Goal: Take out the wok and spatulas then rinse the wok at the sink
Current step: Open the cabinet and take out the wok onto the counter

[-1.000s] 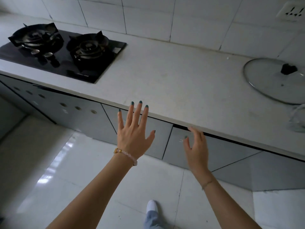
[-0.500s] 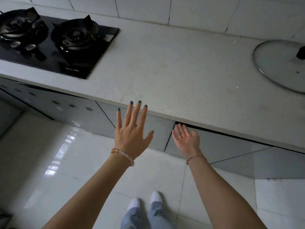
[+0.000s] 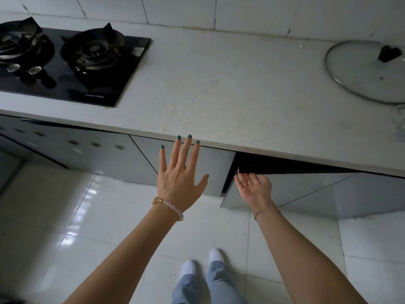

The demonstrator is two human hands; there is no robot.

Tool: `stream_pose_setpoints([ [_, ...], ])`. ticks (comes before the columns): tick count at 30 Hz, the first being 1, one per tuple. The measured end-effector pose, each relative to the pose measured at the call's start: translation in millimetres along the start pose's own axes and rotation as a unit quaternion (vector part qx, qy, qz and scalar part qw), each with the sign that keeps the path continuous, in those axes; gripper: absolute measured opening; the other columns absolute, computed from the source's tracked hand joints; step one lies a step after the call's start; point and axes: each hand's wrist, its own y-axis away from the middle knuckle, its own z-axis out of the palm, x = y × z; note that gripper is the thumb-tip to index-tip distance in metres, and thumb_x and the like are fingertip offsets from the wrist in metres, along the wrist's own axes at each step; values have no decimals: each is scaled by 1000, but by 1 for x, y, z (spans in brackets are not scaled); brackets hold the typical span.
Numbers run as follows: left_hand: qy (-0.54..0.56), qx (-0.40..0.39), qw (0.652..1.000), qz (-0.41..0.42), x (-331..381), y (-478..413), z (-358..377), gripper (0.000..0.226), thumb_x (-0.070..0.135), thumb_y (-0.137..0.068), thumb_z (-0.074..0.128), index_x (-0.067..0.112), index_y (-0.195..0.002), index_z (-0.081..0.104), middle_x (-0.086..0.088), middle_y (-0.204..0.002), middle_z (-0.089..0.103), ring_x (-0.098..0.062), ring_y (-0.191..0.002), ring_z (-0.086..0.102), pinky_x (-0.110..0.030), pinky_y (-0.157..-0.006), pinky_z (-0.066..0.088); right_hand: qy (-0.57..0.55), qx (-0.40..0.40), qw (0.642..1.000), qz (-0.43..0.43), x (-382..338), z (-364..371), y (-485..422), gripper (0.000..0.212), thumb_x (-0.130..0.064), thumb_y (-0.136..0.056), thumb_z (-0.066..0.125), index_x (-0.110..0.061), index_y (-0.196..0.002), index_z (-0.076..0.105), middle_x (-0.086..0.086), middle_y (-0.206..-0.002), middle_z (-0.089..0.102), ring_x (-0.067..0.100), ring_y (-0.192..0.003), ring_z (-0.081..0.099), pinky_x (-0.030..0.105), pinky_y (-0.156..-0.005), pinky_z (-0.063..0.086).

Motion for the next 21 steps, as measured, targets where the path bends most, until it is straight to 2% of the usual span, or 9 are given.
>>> stream_pose_setpoints([
  [2,4,5,1000,12,0,4,-2,81,49,-78,61,11,-143,31,-12,-151,31,-33,-140,26,-56,-110,12,6,11,1000,-11,6,-21,14,46,-20,-98,31,-1,-139,36,18,-126,51,33,-118,50,44,-105,38],
  [4,10,6,1000,26,1,8,-4,80,49,-78,60,11,-143,32,-12,-151,32,-33,-140,26,-56,-110,13,6,18,1000,-20,9,-42,29,41,-17,-97,33,1,-132,43,19,-113,55,32,-105,55,44,-94,47],
  [8,14,-1,998,64,9,21,-5,80,52,-81,55,12,-144,28,-11,-153,27,-32,-142,21,-55,-112,8,-22,22,999,-36,12,-80,57,31,-16,-95,32,1,-105,55,18,-103,57,30,-90,58,41,-70,57],
  [11,18,-5,995,96,18,33,-5,79,52,-81,55,12,-144,28,-12,-153,28,-32,-142,21,-54,-112,7,-41,30,997,-53,14,-101,72,32,-19,-96,32,1,-97,56,17,-96,58,29,-85,57,35,-60,60],
  [16,26,-5,990,136,33,58,-5,79,51,-81,56,12,-145,28,-13,-153,28,-33,-142,20,-54,-112,3,-32,59,994,-81,10,-137,95,33,-19,-96,32,1,-95,58,15,-92,58,27,-80,57,29,-55,59],
  [21,17,-5,989,147,51,84,-13,79,51,-81,56,12,-144,28,-13,-152,29,-34,-141,22,-54,-112,3,-14,74,993,-93,-4,-172,119,33,-17,-95,33,2,-104,59,15,-90,60,25,-77,57,26,-52,57],
])
